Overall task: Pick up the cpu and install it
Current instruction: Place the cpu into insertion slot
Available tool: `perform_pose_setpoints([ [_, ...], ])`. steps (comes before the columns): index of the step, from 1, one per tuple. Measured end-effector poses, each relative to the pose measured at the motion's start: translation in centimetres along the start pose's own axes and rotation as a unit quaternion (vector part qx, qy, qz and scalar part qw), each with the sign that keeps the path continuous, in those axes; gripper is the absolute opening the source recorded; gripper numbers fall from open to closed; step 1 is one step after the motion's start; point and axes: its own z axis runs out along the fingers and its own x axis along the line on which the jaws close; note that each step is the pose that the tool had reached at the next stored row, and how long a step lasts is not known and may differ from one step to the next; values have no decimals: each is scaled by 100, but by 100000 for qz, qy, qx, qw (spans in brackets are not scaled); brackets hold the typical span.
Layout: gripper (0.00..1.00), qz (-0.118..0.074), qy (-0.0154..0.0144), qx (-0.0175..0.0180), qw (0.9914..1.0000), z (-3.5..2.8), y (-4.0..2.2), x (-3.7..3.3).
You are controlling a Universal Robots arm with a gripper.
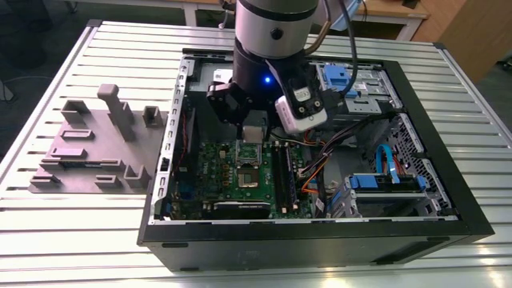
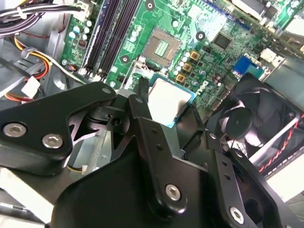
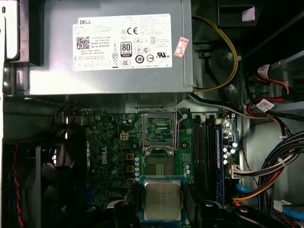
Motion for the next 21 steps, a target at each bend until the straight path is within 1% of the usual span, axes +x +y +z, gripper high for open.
perform_pose_setpoints([
  [3, 47, 5, -3, -6, 100000, 20, -19, -1],
  [15, 47, 2, 1, 40, 100000, 23, -19, -1],
  [18, 47, 3, -2, 32, 100000, 50, -22, -2],
  [21, 47, 0, 3, 38, 100000, 103, -24, -3],
])
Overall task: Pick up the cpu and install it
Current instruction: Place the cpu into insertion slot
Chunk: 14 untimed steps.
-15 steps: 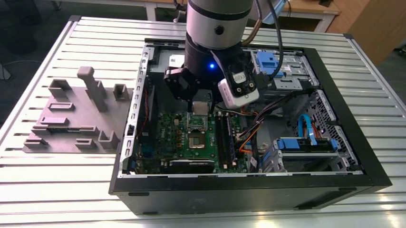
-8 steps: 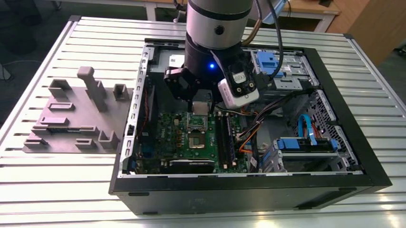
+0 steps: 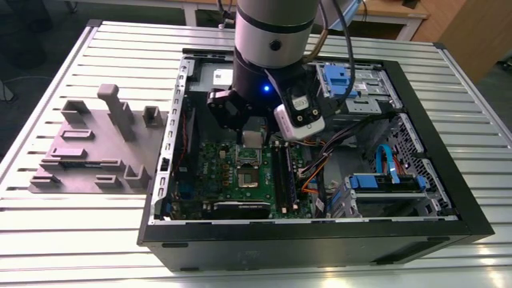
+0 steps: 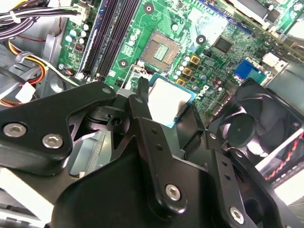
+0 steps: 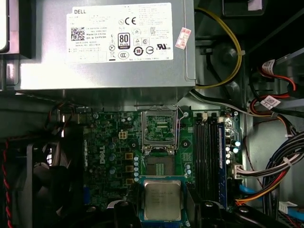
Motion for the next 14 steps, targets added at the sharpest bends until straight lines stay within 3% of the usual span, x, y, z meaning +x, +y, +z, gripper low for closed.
perform_pose_setpoints([
  [4, 47, -5, -6, -8, 100000, 63, -3, -2],
  [14, 47, -3, -3, -4, 100000, 76, -3, -2],
])
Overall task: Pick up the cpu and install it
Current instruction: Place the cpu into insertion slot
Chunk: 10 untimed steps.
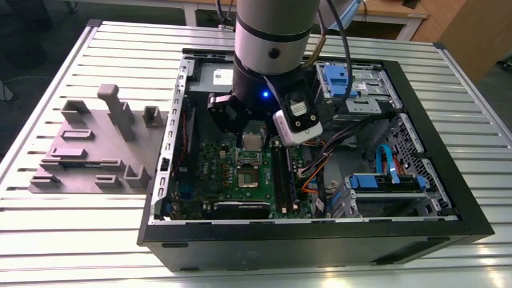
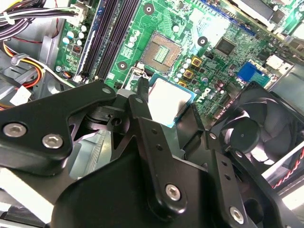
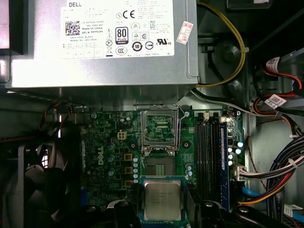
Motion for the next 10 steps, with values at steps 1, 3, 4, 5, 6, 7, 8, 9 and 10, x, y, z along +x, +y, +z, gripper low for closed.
perform_pose_setpoints([
  [1, 47, -1, 0, 0, 100000, 0, 0, 0],
  [3, 47, 1, 2, 1, 100000, 0, 0, 0],
  [4, 47, -1, -1, -1, 100000, 1, 0, 0],
  [5, 47, 2, -2, -7, 100000, 4, 0, 0],
  [6, 47, -4, -11, -28, 100000, 16, 0, 0],
  [7, 47, -5, -6, -16, 100000, 33, -1, 0],
  [8, 47, -5, 0, -2, 100000, 49, -2, -1],
  [9, 47, -14, -3, -3, 100000, 68, -3, -1],
  [10, 47, -18, -3, -6, 100000, 86, -4, -1],
])
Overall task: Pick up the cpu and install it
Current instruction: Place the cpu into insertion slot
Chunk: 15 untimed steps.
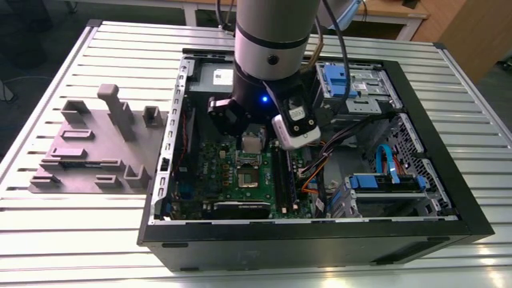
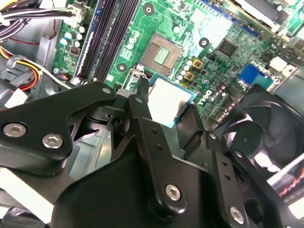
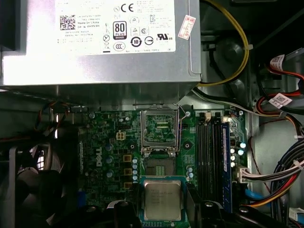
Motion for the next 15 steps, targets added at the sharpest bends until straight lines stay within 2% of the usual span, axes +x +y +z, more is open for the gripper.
perform_pose_setpoints([
  [5, 47, -6, 6, 12, 100000, 80, -1, -13],
  [15, 47, -63, -2, -76, 100000, 90, 5, -14],
])
